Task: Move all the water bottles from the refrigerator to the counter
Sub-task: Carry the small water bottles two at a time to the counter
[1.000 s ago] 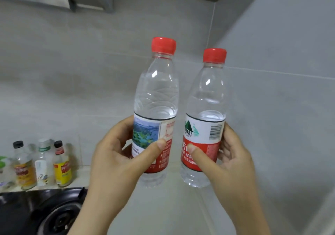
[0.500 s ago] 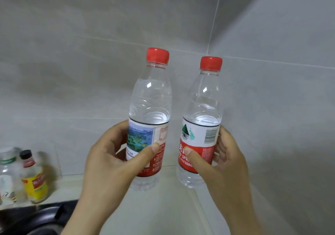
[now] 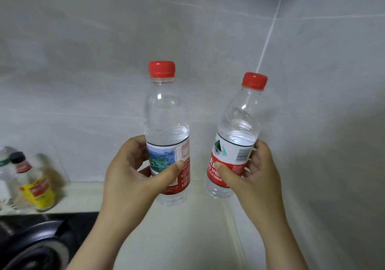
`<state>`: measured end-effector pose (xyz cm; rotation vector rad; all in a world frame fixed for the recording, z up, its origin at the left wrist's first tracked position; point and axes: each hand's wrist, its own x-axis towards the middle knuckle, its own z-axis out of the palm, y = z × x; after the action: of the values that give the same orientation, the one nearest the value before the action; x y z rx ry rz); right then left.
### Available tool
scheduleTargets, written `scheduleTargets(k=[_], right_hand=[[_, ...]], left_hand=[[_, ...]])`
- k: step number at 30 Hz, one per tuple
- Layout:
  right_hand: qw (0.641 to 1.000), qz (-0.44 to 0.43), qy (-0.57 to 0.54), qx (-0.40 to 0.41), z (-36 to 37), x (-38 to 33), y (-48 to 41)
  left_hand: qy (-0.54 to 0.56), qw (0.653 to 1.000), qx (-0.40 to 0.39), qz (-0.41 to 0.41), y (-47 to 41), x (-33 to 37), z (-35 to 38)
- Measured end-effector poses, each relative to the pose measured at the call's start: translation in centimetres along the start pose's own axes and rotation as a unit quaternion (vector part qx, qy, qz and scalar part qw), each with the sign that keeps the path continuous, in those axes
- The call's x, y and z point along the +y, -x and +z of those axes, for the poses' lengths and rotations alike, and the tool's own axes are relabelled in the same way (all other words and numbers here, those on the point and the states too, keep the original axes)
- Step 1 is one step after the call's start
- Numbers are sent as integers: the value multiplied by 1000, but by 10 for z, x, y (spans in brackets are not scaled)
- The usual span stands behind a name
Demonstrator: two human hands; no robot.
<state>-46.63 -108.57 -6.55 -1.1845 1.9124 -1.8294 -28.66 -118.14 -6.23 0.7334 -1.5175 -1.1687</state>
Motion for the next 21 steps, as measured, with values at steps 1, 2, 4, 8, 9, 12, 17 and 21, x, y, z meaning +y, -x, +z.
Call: scheduleTargets(k=[1,2,4,8,9,12,17,21], right_hand=[[1000,9,3,-2,1,11,-5],[1000,16,6,-3,2,21,-10],[999,30,12,-2,5,43,-19],[998,59,30,-3,13,88,-35],[997,64,35,-2,16,98,-39],[995,81,50,3,26,127,-50],[991,109,82,11,40,177,-64],[985,122,118,16,49,217,-71]], left_hand=[[-9,1000,0,-9,-3,-9,2],[-16,1000,0,-18,-5,-17,4],[-27,999,2,-33,-9,-33,8],[-42,997,1,-62,-18,-65,16],[-44,997,0,-68,-19,-73,17],[-53,994,-3,-91,-23,-95,22],[-75,989,-10,-128,-29,-128,27],[-84,984,-18,-155,-32,-155,30]])
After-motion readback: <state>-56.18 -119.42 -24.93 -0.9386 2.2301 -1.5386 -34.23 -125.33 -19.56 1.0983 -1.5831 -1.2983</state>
